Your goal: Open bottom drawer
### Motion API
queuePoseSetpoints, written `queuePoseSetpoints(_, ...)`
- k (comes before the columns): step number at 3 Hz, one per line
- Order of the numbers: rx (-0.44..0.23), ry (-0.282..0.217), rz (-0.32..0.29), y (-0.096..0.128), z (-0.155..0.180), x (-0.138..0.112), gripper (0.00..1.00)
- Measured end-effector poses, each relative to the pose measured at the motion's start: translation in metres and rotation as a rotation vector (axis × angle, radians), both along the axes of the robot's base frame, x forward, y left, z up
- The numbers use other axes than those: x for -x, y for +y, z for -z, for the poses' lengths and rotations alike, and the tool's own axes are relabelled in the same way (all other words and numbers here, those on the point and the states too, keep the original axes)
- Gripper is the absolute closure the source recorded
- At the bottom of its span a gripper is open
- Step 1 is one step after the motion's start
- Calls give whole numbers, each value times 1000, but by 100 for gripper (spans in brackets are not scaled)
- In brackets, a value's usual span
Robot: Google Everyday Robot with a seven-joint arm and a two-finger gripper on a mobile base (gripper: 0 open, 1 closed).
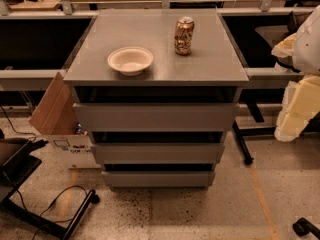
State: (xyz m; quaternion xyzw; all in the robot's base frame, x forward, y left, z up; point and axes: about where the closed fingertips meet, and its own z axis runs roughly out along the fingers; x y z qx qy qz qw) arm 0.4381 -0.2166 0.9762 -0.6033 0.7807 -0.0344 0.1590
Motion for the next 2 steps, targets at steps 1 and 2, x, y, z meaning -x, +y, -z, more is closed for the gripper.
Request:
queuePoseSetpoints(1,0,0,0,0,0,0,0)
queuePoseSetpoints(2,-14,-10,0,5,17,-3,0)
